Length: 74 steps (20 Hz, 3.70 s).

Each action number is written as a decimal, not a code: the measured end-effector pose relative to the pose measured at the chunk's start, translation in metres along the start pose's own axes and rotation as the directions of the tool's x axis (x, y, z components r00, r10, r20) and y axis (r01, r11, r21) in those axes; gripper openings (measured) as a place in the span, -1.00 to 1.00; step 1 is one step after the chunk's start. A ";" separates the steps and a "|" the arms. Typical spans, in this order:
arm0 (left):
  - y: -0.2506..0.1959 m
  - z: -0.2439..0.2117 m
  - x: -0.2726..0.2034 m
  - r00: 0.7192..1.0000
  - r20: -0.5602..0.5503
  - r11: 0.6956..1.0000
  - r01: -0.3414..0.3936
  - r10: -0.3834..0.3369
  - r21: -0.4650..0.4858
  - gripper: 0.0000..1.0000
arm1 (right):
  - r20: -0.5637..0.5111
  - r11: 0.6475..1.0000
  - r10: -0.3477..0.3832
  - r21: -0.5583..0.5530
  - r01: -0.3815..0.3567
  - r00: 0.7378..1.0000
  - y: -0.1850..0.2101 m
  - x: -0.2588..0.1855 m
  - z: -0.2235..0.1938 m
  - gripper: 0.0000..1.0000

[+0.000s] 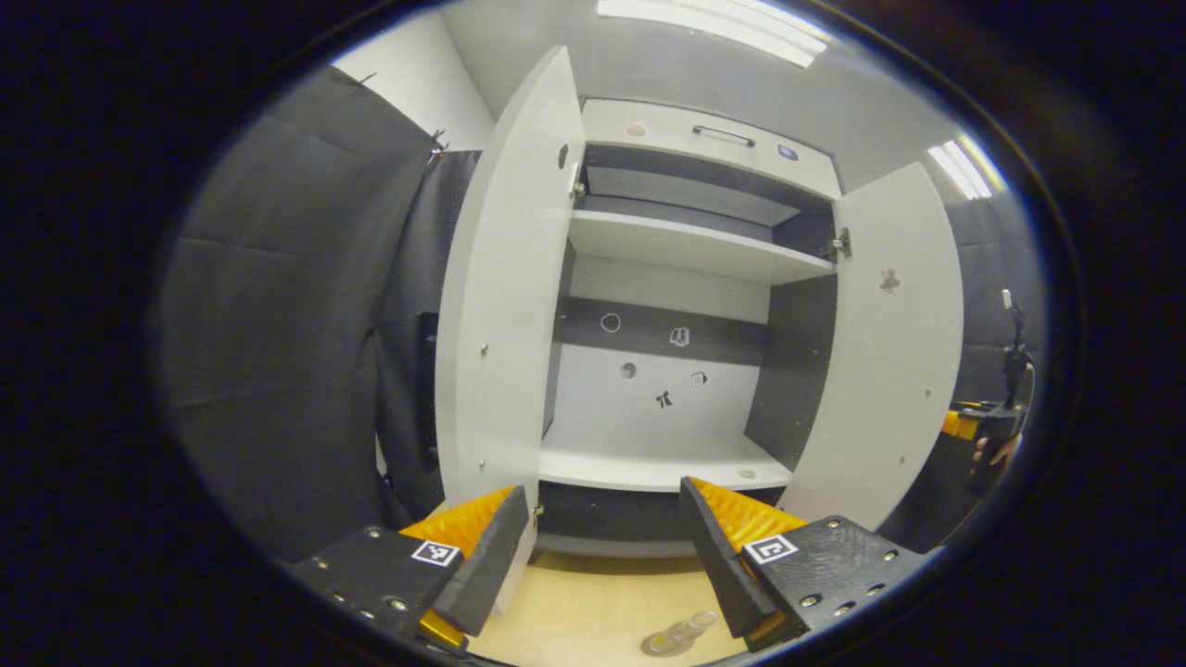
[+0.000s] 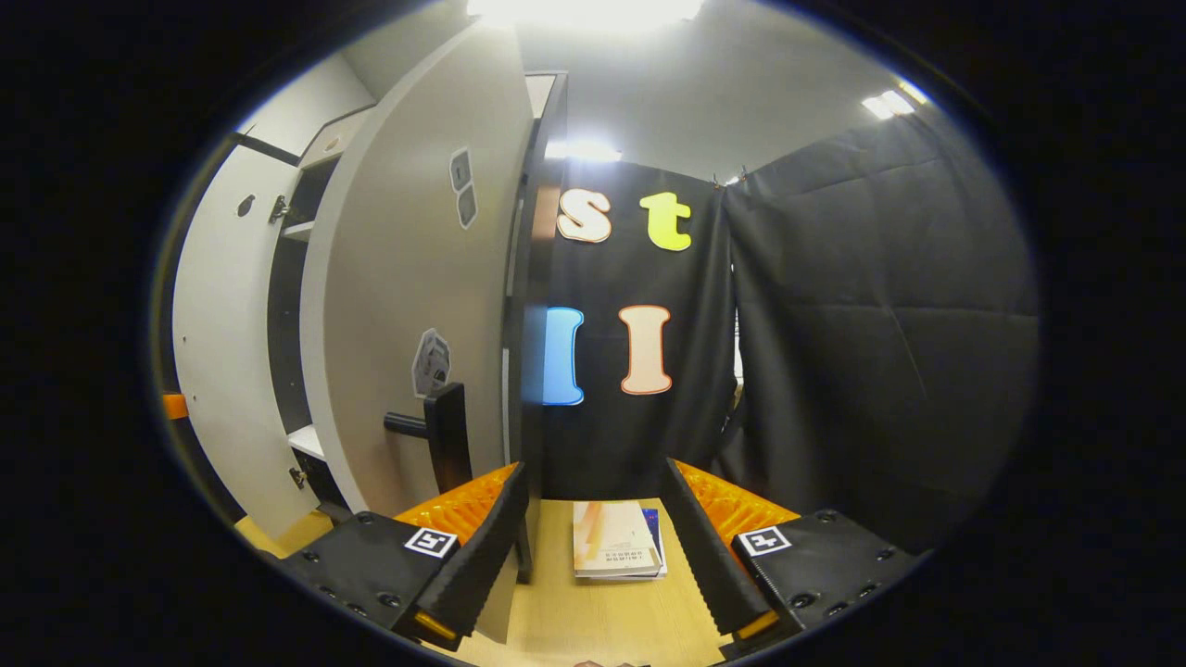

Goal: Grasp the bottle in the cabinet with the left hand and place it on the coaster, then close the right door with the right hand and the left door with the left hand.

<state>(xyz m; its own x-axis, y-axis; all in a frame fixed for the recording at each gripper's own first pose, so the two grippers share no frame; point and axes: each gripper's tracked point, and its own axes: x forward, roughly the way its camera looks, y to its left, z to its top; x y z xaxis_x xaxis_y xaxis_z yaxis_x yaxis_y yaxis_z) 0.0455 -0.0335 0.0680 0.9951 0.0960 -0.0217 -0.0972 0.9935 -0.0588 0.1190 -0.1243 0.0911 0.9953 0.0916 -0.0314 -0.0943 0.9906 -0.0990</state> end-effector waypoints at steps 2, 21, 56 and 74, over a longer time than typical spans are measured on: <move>0.003 -0.002 0.002 1.000 -0.003 1.000 0.015 -0.015 0.002 0.89 | -0.001 1.000 0.022 0.020 -0.022 1.000 0.017 -0.002 -0.001 0.89; 0.129 -0.015 -0.052 0.987 -0.014 0.987 -0.162 0.162 -0.003 0.89 | 0.045 0.950 0.295 0.088 -0.298 0.954 0.208 0.016 0.002 0.90; 0.203 0.058 0.125 0.995 -0.011 0.984 0.096 -0.096 0.149 0.99 | -0.051 0.987 -0.071 0.143 0.078 0.996 0.137 -0.035 -0.055 0.92; 0.123 0.046 0.122 0.997 -0.023 0.988 0.072 -0.070 0.137 0.90 | -0.138 0.964 -0.194 0.156 0.214 0.971 0.072 -0.070 -0.078 0.94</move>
<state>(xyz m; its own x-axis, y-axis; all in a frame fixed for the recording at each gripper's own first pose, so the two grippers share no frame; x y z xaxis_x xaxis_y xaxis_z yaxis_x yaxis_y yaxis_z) 0.1557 0.1035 0.1036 0.9989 0.0250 -0.0403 -0.0219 0.9968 0.0770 0.0412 -0.0667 0.0087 0.9820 -0.1169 -0.1483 0.1260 0.9906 0.0532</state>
